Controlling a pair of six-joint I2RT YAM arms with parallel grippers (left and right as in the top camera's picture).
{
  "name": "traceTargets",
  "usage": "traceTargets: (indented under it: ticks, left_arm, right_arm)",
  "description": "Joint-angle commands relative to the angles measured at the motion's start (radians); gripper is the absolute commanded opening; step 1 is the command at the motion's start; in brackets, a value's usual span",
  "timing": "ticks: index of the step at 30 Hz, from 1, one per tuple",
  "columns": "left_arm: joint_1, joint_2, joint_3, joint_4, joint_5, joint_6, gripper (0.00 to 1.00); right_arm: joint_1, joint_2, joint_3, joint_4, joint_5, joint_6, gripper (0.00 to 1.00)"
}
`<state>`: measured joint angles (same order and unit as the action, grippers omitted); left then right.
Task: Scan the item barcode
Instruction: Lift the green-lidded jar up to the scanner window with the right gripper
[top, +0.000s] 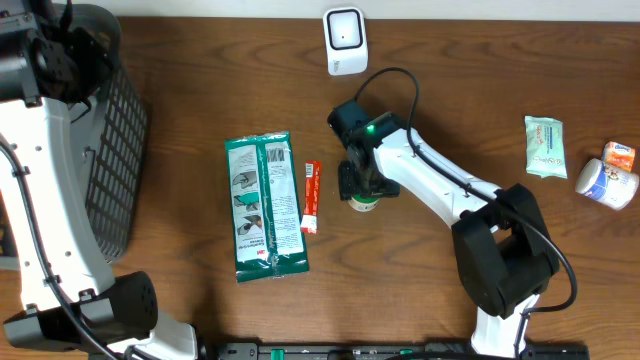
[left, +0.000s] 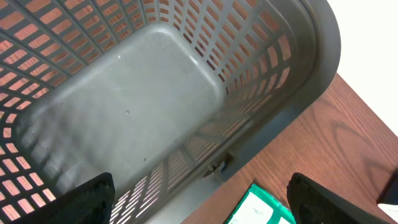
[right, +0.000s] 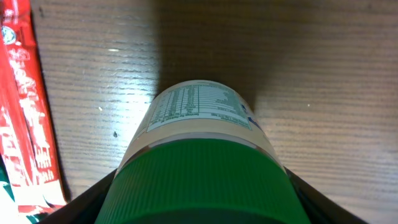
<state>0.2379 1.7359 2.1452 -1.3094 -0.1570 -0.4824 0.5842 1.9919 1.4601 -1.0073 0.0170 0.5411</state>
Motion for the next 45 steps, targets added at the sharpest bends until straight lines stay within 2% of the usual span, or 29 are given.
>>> traceTargets:
  ticks: [1, 3, 5, 7, 10, 14, 17, 19, 24, 30, 38, 45]
  left_arm:
    - [0.003, -0.008, 0.005, -0.003, -0.013, 0.002, 0.88]
    - [0.003, -0.008, 0.005, -0.003, -0.013, 0.002, 0.88]
    - [0.003, -0.008, 0.005, -0.003, -0.013, 0.002, 0.88]
    - [0.003, -0.008, 0.005, -0.003, -0.013, 0.002, 0.88]
    - [0.003, -0.008, 0.005, -0.003, -0.013, 0.002, 0.88]
    - [0.003, -0.008, 0.005, -0.003, -0.013, 0.002, 0.88]
    - [0.003, -0.008, 0.005, -0.003, -0.013, 0.002, 0.88]
    - [0.003, -0.008, 0.005, -0.003, -0.013, 0.002, 0.88]
    - [0.003, -0.008, 0.005, -0.003, -0.013, 0.002, 0.88]
    - [0.003, -0.008, 0.005, -0.003, -0.013, 0.002, 0.88]
    - [0.003, -0.008, 0.005, -0.003, -0.012, 0.002, 0.88]
    - [0.003, -0.008, 0.005, -0.003, -0.013, 0.002, 0.88]
  right_arm:
    - [0.001, -0.002, 0.014, 0.003, 0.002, 0.013, 0.54]
    - [-0.008, -0.006, 0.038, -0.003, 0.001, -0.035, 0.36]
    - [-0.017, -0.014, 0.082, -0.028, 0.001, -0.092, 0.22]
    - [-0.027, -0.027, 0.150, -0.065, 0.001, -0.136, 0.22]
    - [-0.031, -0.043, 0.250, -0.112, 0.003, -0.198, 0.28]
    - [-0.029, -0.058, 0.426, -0.153, 0.057, -0.238, 0.31]
    - [-0.026, -0.058, 0.531, -0.139, 0.152, -0.256, 0.19]
    - [-0.026, -0.058, 0.572, -0.085, 0.216, -0.274, 0.01]
    - [-0.030, -0.057, 0.588, 0.131, 0.274, -0.332, 0.01]
    - [-0.047, -0.038, 0.585, 0.301, 0.274, -0.379, 0.01]
    - [-0.083, 0.115, 0.585, 0.566, 0.301, -0.439, 0.01]
    - [-0.116, 0.292, 0.585, 0.873, 0.319, -0.570, 0.01]
